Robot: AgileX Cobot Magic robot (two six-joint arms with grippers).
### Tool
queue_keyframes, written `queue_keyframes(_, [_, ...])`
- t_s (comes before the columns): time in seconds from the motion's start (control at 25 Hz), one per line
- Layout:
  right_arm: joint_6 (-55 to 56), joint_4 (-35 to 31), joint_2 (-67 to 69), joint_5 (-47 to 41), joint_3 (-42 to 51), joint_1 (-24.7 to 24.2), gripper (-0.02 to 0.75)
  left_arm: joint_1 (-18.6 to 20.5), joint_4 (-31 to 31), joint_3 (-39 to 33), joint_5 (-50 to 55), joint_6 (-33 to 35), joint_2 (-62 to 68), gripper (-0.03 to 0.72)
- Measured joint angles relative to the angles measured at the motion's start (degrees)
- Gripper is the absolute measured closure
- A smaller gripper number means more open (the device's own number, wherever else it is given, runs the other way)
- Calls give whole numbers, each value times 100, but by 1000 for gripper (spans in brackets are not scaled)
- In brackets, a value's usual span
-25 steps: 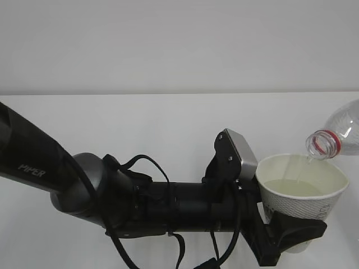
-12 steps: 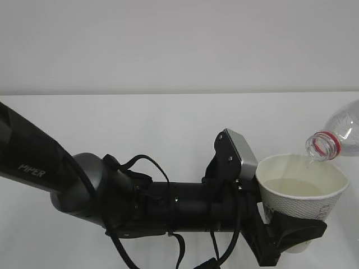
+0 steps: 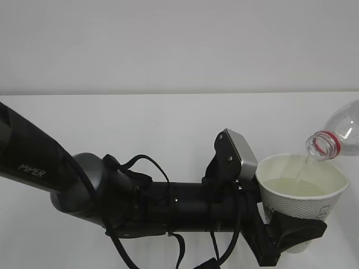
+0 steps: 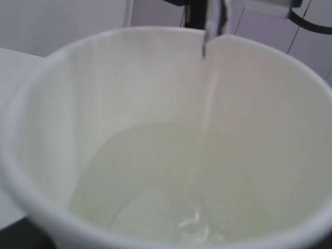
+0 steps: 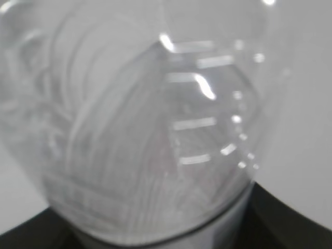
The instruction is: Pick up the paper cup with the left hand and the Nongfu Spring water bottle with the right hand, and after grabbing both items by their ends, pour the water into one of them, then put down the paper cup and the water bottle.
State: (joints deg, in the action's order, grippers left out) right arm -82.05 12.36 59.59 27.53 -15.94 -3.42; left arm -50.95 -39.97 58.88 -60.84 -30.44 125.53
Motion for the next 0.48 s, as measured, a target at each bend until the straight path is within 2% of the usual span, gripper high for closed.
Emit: queue_keyframes(0.48, [-10, -82, 0, 9, 0, 0, 289, 0, 0, 0, 64, 0, 11, 145])
